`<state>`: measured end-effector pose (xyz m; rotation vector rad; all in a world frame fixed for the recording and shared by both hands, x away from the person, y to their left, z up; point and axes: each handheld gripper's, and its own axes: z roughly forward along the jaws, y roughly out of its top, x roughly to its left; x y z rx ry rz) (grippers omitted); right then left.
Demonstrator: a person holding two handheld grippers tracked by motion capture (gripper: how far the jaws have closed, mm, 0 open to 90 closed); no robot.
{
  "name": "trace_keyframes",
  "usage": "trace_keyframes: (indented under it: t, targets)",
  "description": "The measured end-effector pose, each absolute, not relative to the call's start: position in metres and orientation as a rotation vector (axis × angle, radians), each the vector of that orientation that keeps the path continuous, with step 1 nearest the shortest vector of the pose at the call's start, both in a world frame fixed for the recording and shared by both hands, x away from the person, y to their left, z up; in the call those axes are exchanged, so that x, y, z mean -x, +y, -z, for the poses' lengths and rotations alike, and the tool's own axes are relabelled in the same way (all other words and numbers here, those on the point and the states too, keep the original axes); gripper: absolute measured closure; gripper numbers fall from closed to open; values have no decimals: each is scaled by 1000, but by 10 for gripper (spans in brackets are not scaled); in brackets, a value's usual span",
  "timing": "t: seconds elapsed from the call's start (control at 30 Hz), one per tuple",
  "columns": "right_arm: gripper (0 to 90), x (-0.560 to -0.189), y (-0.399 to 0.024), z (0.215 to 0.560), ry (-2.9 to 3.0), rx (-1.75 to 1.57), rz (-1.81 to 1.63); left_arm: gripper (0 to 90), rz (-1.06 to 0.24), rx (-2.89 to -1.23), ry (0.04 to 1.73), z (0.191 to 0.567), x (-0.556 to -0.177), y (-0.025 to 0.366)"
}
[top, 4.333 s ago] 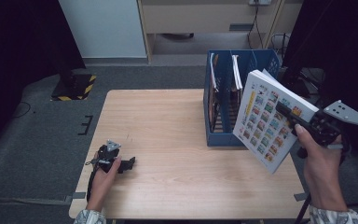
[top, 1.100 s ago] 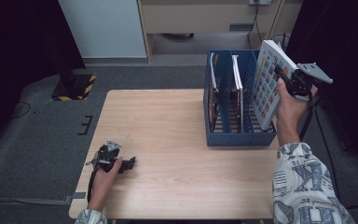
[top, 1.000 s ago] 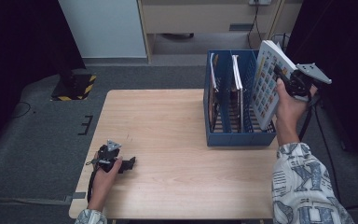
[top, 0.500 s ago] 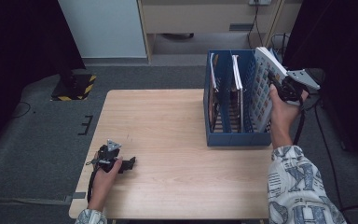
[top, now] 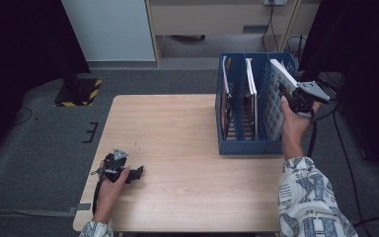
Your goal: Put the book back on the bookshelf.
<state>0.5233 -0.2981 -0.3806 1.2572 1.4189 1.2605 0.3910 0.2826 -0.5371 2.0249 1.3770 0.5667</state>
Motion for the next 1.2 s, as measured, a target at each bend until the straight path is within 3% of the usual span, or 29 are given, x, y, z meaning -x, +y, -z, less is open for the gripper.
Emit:
trace_keyframes:
  t: [1.2]
  targets:
    - [740,-531,-302,380,1406,-1202,-1241,0,-568,-2028,1370,537,-390,282]
